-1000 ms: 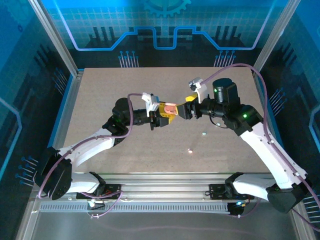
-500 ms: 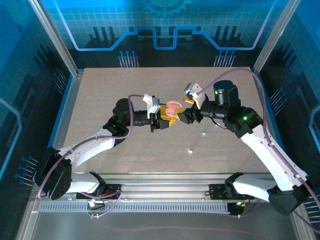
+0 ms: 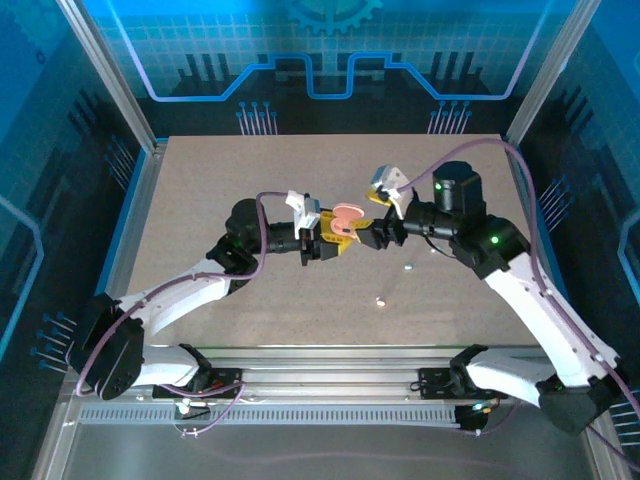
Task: Insert wireless bluetooth earbuds into charging case
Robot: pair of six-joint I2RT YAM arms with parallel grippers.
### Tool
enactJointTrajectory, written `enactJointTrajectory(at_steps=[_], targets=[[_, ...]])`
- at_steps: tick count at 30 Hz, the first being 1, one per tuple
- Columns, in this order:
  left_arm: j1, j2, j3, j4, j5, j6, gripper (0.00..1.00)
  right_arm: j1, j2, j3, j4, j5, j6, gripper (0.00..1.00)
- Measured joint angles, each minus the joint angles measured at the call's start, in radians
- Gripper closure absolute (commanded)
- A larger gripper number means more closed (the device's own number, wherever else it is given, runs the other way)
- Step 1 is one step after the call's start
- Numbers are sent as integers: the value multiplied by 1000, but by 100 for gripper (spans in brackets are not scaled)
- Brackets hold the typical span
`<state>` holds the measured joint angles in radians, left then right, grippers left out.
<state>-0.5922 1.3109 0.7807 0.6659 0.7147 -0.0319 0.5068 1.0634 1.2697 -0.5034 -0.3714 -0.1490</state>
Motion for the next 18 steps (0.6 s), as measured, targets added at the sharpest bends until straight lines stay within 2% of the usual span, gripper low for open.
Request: enactJointTrajectory(at_steps=[4, 8, 13, 18], targets=[[0, 0, -24, 16, -26, 8, 67, -66, -108, 0, 14, 59, 151, 27], [0, -1, -45, 40, -49, 8, 67, -148, -145, 2, -51, 139, 322, 32], [0, -10, -69, 53, -71, 8, 67, -266, -96, -77, -174, 179, 524, 39], [0, -42, -85, 57, -92, 8, 67, -280, 10, -253, -254, 137, 654, 45]])
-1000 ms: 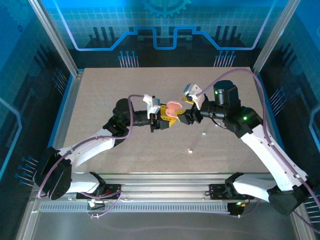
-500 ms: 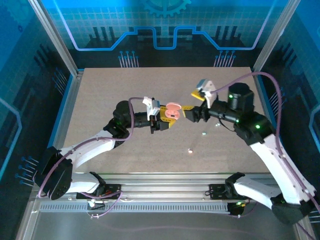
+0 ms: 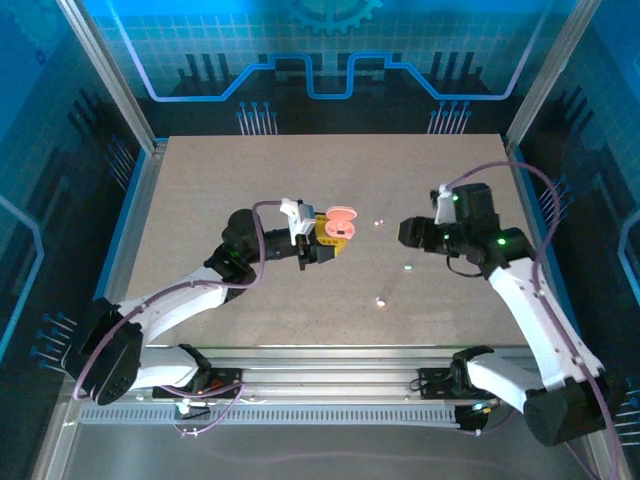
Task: Insert wireless bluetooth earbuds into charging case
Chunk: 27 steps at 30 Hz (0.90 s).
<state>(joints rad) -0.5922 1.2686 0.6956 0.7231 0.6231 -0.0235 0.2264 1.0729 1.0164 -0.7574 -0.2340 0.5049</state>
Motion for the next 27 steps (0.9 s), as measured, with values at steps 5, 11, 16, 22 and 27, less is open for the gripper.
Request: enactJointTrajectory(at_steps=[5, 11, 16, 22, 27], targets=[[0, -33, -5, -11, -16, 15, 67, 32, 53, -173, -2, -22, 106, 48], [0, -46, -5, -15, -26, 26, 67, 199, 84, -299, 67, -31, 238, 45], [0, -46, -5, -18, -26, 26, 67, 315, 155, -344, 155, -13, 333, 42], [0, -49, -5, -23, -26, 26, 67, 349, 240, -363, 257, 16, 410, 42], [0, -60, -5, -33, -26, 26, 67, 356, 267, -387, 306, 43, 454, 41]])
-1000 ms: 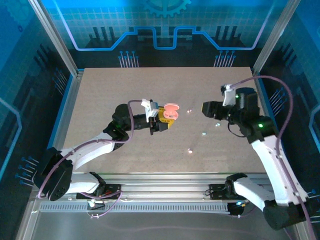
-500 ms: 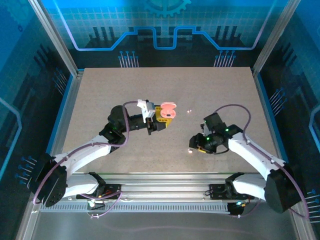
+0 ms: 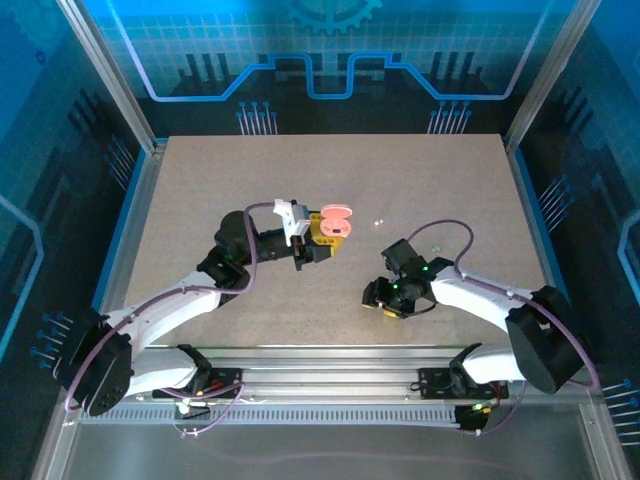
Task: Insert wireless bluetooth earbuds into charging case
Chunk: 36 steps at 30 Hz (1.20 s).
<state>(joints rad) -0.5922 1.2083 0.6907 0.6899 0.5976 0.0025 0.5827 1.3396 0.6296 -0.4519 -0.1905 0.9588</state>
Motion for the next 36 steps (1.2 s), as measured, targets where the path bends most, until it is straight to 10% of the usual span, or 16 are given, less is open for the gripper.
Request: enactJointTrajectory(at_steps=[36], targets=[[0, 3, 0, -4, 0, -1, 67, -1, 83, 3, 147, 53, 42, 60]])
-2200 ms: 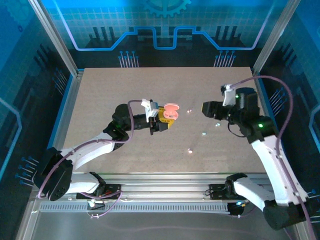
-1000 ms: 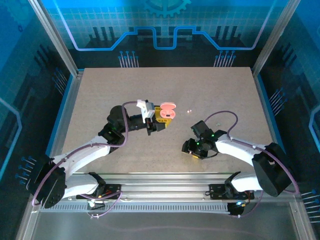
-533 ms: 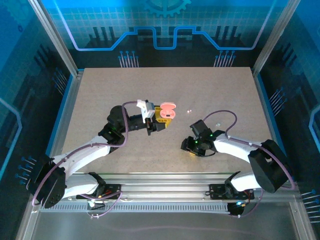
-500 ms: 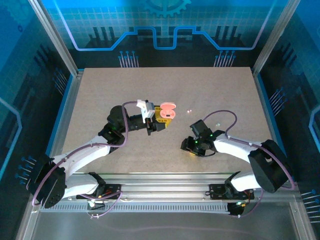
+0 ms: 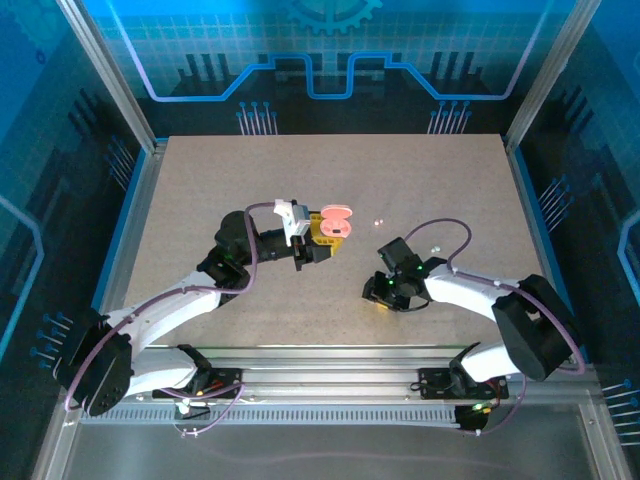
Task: Insert wireless bluetooth earbuds into charging case
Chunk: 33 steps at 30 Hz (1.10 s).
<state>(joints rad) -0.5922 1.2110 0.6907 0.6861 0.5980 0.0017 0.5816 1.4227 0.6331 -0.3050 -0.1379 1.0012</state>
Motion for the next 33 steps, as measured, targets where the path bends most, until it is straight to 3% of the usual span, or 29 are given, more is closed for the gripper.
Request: enactJointTrajectory(at_steps=[12, 33], targets=[[0, 8, 0, 0, 0, 0, 67, 0, 53, 78, 52, -12, -18, 58], [0, 8, 0, 0, 0, 0, 67, 3, 156, 168, -24, 14, -135, 58]])
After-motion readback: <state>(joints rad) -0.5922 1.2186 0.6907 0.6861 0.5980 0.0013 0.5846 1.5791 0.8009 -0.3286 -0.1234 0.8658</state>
